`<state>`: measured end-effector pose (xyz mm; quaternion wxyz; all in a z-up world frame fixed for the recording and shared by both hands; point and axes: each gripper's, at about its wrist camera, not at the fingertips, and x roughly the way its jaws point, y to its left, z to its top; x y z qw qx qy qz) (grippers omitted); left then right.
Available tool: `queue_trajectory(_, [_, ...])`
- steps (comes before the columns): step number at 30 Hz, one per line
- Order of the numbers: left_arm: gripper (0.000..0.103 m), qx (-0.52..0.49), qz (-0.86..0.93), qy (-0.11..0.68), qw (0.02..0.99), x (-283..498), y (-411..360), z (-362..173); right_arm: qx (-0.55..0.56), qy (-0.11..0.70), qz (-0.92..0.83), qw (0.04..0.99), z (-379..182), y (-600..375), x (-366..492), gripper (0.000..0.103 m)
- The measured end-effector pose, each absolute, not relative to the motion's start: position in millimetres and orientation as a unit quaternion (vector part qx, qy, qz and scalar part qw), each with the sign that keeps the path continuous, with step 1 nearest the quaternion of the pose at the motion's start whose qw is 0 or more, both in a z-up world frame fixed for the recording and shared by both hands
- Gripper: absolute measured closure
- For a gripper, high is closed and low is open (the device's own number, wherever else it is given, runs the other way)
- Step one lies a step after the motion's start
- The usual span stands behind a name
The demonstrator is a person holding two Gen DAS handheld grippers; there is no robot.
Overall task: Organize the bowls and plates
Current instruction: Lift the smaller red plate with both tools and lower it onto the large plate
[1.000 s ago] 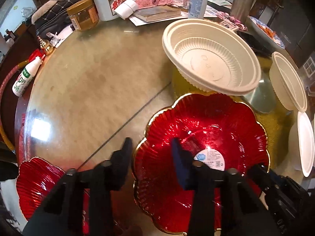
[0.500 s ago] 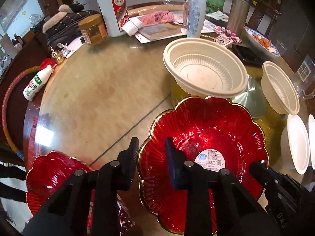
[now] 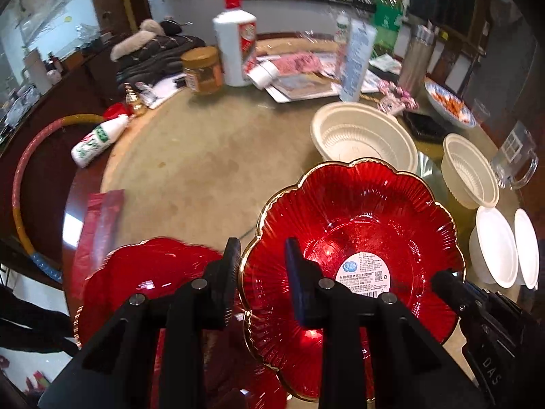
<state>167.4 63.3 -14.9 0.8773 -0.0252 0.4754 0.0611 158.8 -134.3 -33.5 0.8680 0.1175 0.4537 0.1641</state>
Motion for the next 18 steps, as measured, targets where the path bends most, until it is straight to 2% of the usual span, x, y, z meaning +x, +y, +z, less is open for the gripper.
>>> queue_trajectory(8, [0.079, -0.065, 0.097, 0.440, 0.891, 116.7, 121.5, 3.2, 0.073, 0.437, 0.215, 0.871, -10.0, -75.1, 137.1, 0.092])
queue_trajectory(18, [0.079, -0.096, 0.139, 0.454, 0.875, 79.1, 174.5, -25.0, 0.022, 0.461, 0.251, 0.851, -29.3, -8.9, 115.1, 0.092])
